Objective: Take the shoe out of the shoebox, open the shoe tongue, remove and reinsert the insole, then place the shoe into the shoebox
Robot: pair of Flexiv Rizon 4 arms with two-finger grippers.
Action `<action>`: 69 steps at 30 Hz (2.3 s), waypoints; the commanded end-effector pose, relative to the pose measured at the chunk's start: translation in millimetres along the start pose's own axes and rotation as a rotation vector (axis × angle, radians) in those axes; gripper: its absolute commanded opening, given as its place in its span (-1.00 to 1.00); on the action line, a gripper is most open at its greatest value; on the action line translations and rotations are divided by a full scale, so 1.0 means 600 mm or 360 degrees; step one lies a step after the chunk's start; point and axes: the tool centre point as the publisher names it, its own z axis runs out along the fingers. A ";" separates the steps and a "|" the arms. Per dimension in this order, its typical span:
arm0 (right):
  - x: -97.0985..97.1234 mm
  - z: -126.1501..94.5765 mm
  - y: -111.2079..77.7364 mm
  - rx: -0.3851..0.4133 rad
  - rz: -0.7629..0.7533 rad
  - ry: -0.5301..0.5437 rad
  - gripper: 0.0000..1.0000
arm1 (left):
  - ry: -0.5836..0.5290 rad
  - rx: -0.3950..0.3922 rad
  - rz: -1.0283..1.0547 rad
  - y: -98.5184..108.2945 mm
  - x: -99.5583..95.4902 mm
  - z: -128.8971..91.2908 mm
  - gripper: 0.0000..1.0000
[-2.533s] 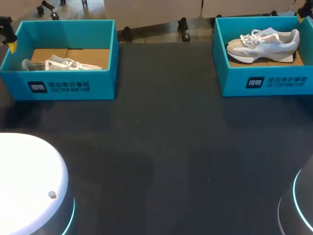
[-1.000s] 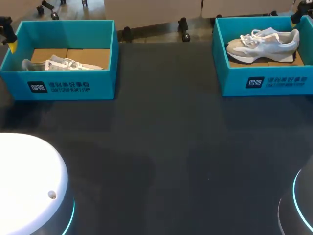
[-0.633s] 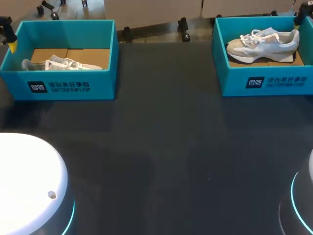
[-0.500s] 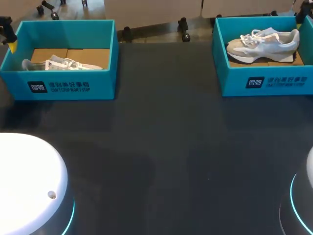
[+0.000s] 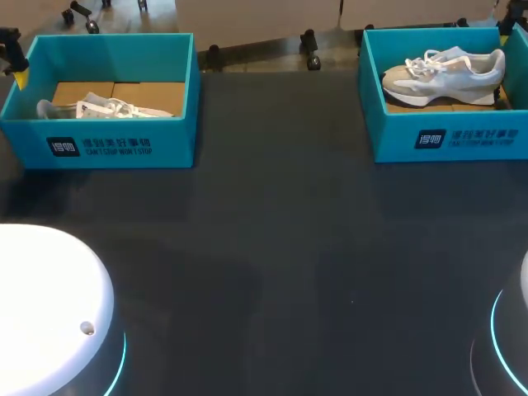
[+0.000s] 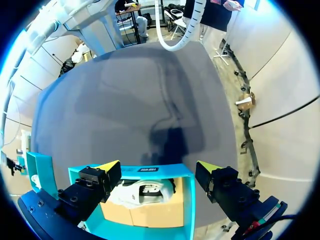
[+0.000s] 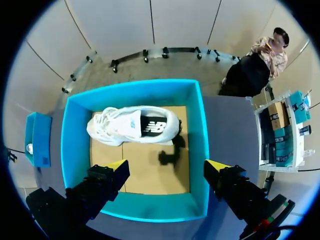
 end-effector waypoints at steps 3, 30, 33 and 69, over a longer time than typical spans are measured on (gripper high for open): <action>-0.005 0.030 0.041 0.0141 0.0012 0.0021 0.82 | 0.0003 -0.0001 -0.0001 -0.001 0.000 -0.001 1.00; -0.019 0.106 0.079 0.0351 0.0035 -0.0021 -0.02 | 0.0003 -0.0001 -0.0001 -0.001 0.000 -0.001 1.00; -0.018 0.112 0.084 0.0360 0.0031 -0.0023 -0.02 | 0.0003 -0.0001 -0.0001 -0.001 0.000 -0.001 1.00; -0.030 0.200 0.068 0.0481 0.0151 -0.0256 -0.05 | 0.0003 -0.0001 -0.0001 -0.001 0.000 -0.001 1.00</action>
